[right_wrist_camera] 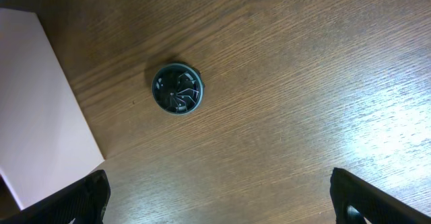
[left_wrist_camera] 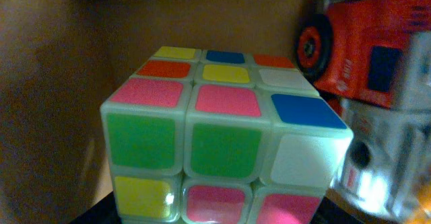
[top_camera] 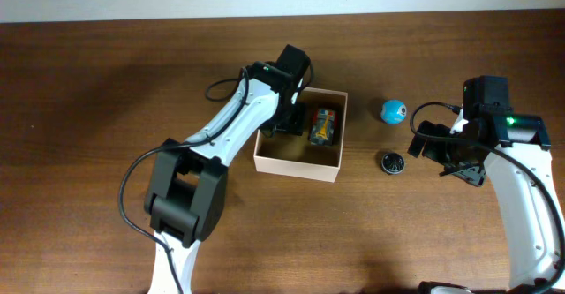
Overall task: Pack container
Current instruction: 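Lower the cube into the box beside the truck and release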
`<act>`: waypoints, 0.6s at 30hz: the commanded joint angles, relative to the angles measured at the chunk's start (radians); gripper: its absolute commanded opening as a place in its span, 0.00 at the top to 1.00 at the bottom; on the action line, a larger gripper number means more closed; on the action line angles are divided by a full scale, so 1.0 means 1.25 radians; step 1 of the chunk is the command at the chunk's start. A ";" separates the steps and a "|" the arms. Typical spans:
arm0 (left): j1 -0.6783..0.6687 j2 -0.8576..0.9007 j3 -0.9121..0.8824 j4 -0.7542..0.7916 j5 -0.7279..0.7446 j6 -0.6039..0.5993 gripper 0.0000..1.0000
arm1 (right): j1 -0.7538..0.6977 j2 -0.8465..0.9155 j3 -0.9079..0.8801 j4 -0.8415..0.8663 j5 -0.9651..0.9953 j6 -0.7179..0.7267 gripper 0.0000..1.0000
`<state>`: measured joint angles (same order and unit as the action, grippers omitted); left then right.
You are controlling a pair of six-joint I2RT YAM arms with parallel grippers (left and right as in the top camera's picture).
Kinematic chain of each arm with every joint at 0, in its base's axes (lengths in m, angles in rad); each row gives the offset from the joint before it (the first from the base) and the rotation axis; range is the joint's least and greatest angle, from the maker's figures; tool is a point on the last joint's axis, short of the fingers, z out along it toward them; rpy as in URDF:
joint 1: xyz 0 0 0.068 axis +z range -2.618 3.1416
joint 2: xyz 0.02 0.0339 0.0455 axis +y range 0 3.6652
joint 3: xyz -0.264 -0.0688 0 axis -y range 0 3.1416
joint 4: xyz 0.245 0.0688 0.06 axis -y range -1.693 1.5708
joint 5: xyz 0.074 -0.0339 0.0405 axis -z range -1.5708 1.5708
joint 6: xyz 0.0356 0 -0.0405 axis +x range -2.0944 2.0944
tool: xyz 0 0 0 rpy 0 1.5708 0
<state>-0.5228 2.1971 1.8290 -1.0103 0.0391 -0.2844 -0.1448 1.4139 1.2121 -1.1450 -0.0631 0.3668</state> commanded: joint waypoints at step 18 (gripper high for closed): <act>-0.005 -0.051 0.093 -0.035 -0.060 -0.012 0.25 | -0.006 0.002 0.013 -0.004 0.016 0.006 0.01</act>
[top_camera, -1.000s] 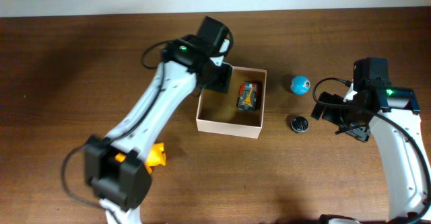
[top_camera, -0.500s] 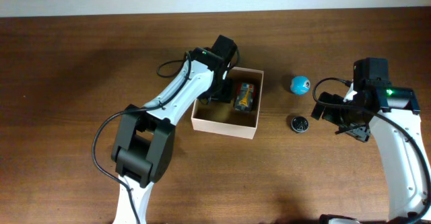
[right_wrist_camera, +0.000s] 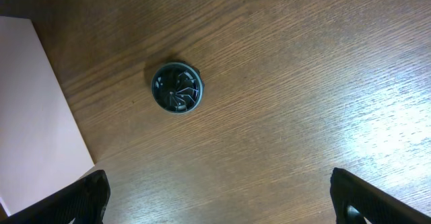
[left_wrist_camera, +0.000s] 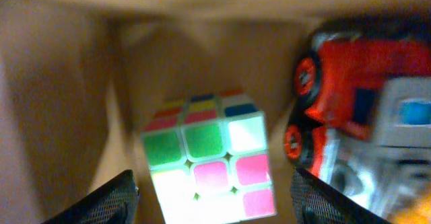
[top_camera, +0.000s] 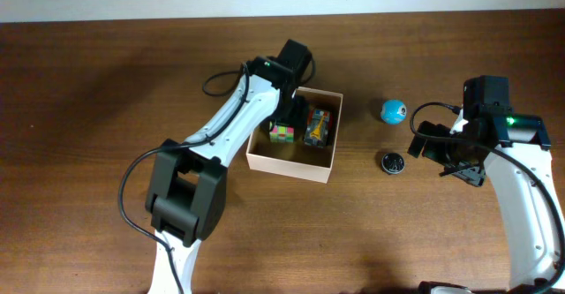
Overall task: Pack container
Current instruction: 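Lower the cube into the box beside the truck and release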
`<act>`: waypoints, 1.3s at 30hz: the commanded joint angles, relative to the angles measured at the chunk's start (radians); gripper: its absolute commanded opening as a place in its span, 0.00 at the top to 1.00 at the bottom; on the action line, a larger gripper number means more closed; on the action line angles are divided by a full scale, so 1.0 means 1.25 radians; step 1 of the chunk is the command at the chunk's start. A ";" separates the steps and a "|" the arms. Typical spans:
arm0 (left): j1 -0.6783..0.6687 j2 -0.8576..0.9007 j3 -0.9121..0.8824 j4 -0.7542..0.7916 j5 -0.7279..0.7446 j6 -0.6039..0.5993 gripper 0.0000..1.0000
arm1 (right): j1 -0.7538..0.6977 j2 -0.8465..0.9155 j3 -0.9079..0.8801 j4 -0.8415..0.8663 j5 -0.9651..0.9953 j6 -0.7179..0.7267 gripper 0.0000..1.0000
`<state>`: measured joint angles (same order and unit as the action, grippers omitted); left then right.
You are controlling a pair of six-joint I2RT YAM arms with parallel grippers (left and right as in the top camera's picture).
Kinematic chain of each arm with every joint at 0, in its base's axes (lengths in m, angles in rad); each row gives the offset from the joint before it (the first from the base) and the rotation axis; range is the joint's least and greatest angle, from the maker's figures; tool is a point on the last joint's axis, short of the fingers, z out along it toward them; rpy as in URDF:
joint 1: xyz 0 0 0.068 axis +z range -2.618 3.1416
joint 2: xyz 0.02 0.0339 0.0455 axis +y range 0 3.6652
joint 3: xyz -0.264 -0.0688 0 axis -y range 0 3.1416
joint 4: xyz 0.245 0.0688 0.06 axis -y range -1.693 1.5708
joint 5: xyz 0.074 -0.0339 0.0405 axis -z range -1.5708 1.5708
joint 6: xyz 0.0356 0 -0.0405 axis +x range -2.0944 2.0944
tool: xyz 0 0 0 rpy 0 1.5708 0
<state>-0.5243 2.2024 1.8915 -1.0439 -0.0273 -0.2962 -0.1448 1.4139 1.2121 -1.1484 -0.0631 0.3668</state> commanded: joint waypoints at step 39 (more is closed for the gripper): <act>-0.024 -0.060 -0.156 0.136 -0.125 -0.034 0.68 | -0.006 0.002 0.013 -0.006 0.016 0.006 0.01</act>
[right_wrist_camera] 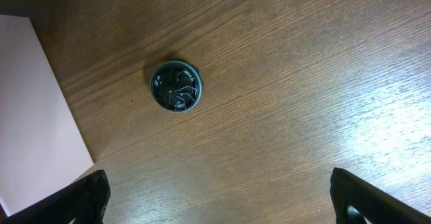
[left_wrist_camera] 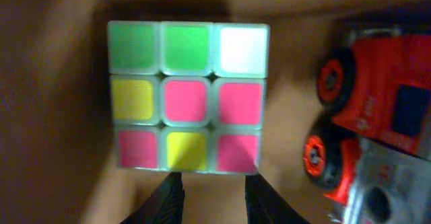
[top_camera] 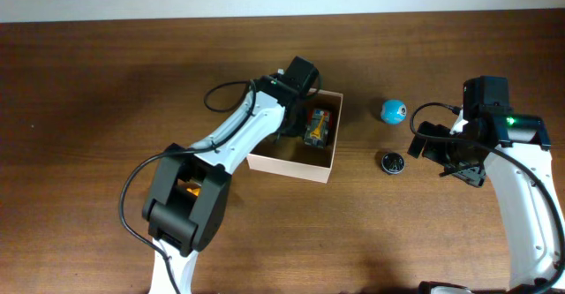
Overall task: Pack container
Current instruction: 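Lower the cube into the box beside the truck and release, then move the left gripper down to the yellow duck and grasp it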
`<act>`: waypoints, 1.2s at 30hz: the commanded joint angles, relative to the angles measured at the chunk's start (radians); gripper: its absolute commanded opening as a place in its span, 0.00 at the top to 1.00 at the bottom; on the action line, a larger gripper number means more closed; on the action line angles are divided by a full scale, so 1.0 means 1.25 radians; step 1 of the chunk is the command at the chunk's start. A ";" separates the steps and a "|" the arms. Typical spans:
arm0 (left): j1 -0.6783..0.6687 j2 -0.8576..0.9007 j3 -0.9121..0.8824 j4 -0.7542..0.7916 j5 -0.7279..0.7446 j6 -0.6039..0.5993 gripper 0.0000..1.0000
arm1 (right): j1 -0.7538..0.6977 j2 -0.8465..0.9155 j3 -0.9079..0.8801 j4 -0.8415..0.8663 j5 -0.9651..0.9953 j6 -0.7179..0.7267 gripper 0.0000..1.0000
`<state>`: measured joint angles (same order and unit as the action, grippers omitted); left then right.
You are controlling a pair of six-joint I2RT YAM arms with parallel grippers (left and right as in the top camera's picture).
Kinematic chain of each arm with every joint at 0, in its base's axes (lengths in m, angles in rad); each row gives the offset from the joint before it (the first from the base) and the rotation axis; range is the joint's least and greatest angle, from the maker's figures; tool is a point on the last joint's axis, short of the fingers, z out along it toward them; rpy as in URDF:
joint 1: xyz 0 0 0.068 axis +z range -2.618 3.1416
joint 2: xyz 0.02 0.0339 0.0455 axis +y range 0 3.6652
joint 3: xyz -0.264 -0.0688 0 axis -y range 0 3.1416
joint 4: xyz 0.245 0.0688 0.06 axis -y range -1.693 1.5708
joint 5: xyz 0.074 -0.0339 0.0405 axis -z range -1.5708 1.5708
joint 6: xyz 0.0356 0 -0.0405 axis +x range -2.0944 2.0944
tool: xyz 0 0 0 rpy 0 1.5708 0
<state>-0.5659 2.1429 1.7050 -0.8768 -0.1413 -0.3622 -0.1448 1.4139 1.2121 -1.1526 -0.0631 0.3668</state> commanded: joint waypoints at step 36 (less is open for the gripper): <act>0.271 -0.429 0.238 -0.649 -0.024 0.079 0.14 | -0.006 0.002 0.013 -0.004 0.015 0.007 0.01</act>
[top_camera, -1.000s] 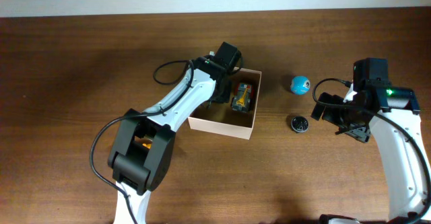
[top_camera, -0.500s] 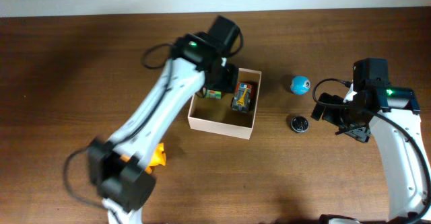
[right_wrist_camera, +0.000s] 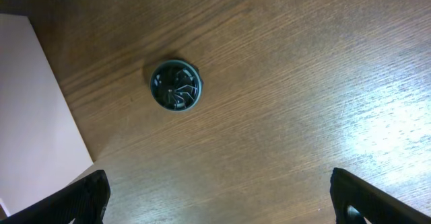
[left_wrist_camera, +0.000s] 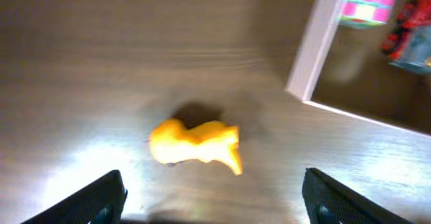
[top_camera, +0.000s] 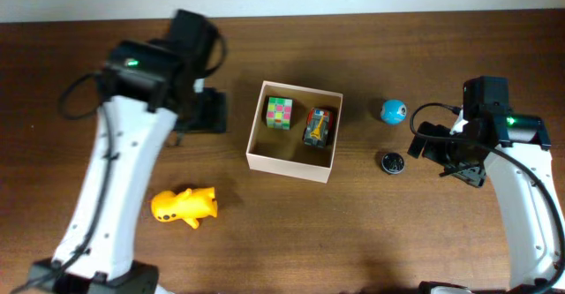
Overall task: Pack container
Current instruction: 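Move the left gripper down to the yellow duck and grasp it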
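Observation:
An open cardboard box (top_camera: 256, 156) stands mid-table. Inside it sit a colourful puzzle cube (top_camera: 281, 113) and an orange toy truck (top_camera: 318, 126). On the wood to its left lies a yellow toy animal (top_camera: 183, 206), which shows again in the left wrist view as the yellow toy (left_wrist_camera: 195, 143). My left gripper (left_wrist_camera: 212, 200) hangs open above the table left of the box, empty. A dark round disc (right_wrist_camera: 176, 86) and a blue ball (top_camera: 393, 110) lie right of the box. My right gripper (right_wrist_camera: 219, 194) is open above the wood near the disc.
The box's pale outer wall (right_wrist_camera: 34, 116) fills the left of the right wrist view. The table's far edge meets a light wall at the top of the overhead view.
My left arm has left the box and now hangs to its left over the yellow toy, gripper wide open. The cube stays in the box. The right arm has not moved.
My left gripper was down in the box close against the puzzle cube beside the truck. Then it was open with the cube resting on the box floor. Then it was narrow above the cube. Now it is outside the box, over the yellow toy. The right arm stayed still.

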`<act>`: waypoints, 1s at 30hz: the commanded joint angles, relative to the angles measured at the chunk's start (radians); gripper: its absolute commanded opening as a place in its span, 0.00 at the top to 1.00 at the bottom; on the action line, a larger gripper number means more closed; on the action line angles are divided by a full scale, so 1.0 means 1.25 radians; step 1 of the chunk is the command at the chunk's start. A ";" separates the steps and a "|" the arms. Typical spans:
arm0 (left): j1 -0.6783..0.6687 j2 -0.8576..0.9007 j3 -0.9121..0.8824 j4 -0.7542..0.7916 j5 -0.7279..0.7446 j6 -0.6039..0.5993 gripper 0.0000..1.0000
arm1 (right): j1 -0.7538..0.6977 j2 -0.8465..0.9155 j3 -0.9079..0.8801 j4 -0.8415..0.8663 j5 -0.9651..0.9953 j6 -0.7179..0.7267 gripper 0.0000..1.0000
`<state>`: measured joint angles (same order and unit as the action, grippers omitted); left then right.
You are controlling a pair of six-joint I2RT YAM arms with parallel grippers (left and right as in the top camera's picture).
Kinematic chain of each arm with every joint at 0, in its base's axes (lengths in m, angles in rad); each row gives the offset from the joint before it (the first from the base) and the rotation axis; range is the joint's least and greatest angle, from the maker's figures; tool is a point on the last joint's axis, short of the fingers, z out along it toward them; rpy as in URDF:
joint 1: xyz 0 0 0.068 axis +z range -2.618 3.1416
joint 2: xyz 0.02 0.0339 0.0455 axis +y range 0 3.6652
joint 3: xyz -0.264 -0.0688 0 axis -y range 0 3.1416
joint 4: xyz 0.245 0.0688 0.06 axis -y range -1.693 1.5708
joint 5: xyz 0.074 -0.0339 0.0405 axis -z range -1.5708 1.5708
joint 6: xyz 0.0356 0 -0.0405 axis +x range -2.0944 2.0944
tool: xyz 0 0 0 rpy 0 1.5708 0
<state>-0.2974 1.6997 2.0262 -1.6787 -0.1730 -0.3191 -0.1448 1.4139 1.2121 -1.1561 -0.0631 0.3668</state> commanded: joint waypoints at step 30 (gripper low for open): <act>0.078 -0.207 -0.842 0.529 0.142 0.125 0.18 | -0.005 0.002 0.013 -0.030 0.012 0.007 0.01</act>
<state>-0.1970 1.4509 1.0199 -1.0512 0.0299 -0.1787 -0.1448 1.4139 1.2137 -1.1915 -0.0635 0.3664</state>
